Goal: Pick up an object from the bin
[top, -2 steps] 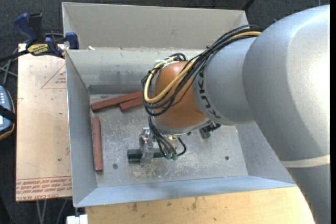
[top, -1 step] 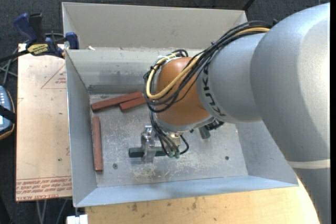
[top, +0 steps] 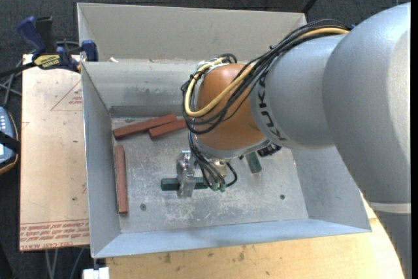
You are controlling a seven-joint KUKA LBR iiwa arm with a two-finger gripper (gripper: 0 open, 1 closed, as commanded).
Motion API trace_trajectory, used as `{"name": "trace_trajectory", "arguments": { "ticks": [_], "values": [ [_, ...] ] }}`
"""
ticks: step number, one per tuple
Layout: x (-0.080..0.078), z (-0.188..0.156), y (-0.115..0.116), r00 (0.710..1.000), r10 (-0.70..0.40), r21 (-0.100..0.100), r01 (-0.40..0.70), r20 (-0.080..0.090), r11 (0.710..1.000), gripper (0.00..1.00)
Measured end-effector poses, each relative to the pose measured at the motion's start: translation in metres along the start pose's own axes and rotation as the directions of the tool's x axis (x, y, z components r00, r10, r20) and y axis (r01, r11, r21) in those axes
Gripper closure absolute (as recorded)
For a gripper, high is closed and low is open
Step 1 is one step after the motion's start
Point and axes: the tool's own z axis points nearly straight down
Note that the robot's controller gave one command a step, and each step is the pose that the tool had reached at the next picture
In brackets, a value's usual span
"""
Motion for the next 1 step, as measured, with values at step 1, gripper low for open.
{"name": "trace_trajectory", "arguments": {
  "ticks": [1],
  "values": [
    [-0.001,-0.009,0.0003,1.0,0.0,-0.002,0.0,0.006,1.0,1.0]
  ]
}}
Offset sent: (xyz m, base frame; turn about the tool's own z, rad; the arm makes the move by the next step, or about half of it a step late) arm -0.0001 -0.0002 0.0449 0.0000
